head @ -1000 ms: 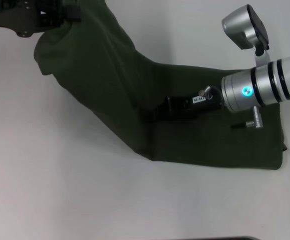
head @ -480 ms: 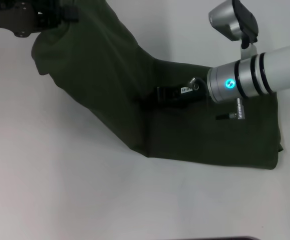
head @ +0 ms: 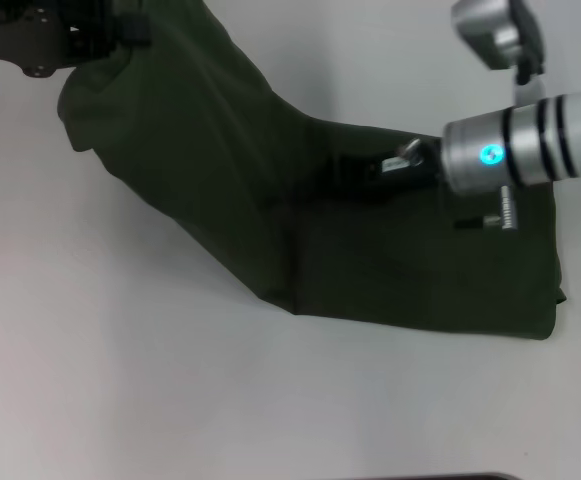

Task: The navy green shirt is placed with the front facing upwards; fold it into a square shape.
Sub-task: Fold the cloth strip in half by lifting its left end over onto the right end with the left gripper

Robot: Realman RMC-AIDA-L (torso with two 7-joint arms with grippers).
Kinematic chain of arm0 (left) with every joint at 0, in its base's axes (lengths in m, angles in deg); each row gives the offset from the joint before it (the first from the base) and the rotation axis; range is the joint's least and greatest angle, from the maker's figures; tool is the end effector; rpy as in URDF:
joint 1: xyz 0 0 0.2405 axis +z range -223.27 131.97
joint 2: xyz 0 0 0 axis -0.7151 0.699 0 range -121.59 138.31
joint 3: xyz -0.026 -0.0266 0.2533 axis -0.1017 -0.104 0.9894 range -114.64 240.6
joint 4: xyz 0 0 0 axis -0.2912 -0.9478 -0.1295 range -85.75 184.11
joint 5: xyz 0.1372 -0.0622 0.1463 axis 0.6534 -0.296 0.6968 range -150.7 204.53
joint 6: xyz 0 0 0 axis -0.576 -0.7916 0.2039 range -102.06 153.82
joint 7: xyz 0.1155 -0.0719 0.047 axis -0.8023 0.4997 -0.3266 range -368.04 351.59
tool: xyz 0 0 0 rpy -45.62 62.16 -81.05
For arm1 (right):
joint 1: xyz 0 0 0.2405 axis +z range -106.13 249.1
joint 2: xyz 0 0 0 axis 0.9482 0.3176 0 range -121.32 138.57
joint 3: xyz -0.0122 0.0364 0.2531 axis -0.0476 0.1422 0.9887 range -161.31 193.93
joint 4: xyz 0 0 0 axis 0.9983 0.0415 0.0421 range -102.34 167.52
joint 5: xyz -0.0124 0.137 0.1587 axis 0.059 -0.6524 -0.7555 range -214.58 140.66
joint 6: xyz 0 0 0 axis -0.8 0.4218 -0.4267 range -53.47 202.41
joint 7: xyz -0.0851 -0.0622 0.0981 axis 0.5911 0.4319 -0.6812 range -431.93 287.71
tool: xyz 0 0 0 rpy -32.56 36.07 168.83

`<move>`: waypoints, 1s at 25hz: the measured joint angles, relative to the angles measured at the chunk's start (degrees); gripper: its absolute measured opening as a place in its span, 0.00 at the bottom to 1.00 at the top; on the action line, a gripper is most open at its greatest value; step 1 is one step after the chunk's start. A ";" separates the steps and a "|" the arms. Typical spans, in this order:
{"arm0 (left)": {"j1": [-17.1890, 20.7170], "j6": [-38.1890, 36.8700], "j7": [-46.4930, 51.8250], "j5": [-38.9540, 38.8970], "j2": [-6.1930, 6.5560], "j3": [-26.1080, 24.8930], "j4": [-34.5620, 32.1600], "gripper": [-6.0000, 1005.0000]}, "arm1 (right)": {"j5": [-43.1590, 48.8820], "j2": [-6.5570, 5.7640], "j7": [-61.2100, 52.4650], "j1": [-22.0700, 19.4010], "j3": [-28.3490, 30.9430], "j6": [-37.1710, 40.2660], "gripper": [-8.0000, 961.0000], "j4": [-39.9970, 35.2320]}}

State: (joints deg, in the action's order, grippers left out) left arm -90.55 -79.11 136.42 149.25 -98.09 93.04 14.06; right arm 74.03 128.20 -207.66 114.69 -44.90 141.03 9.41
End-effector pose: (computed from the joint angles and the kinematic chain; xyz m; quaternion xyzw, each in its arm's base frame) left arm -0.2085 0.3785 0.0915 0.7700 0.5937 0.2259 0.0605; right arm 0.2240 0.3660 -0.0845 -0.7752 0.6150 0.1406 0.0337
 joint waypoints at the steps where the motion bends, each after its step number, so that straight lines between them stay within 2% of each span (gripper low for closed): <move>1: 0.04 0.00 -0.01 0.00 0.02 0.00 0.01 0.12 | -0.32 -0.04 -0.14 -1.14 0.65 0.33 0.04 -1.19; 6: 0.18 0.12 -0.06 -0.01 0.03 0.00 0.01 0.12 | -0.51 0.04 -0.10 -1.51 1.33 -0.03 0.04 -0.96; 21: 0.00 -1.38 -0.75 -1.26 0.05 0.00 0.01 0.12 | -0.73 1.16 -0.05 5.69 -3.35 -8.70 0.04 8.30; 25: -0.15 -2.11 -1.20 -1.92 0.04 0.01 -0.01 0.12 | -1.06 1.34 0.14 6.43 -3.48 -10.89 0.04 9.24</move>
State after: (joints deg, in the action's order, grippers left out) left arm -90.71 -81.22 135.22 147.33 -98.05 93.04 14.05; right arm 72.97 129.53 -207.52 121.12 -48.38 130.15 18.65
